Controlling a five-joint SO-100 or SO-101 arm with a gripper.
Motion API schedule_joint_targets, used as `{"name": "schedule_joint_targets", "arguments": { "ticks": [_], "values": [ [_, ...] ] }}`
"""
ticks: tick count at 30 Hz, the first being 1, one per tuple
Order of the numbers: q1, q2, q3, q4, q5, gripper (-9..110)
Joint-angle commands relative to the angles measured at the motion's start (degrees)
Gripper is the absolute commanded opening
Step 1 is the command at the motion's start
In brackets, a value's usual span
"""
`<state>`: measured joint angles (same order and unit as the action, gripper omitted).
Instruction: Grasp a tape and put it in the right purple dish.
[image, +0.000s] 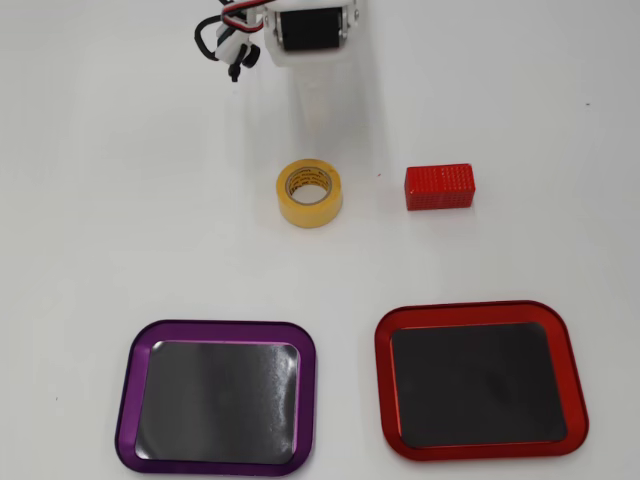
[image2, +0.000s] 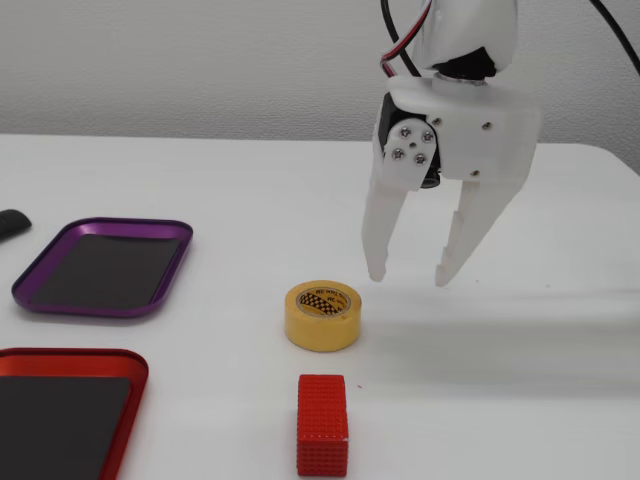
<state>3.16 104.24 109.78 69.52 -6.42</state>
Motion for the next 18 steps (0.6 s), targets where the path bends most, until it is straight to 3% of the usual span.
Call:
{"name": "schedule_joint_targets", "arguments": {
  "ticks": [1, 18],
  "values": [
    [0.3, -0.1, -2.0, -0.2, -0.2, 14],
    [0.4, -1.0, -0.7, -10.7, -0.3, 14]
  ]
}}
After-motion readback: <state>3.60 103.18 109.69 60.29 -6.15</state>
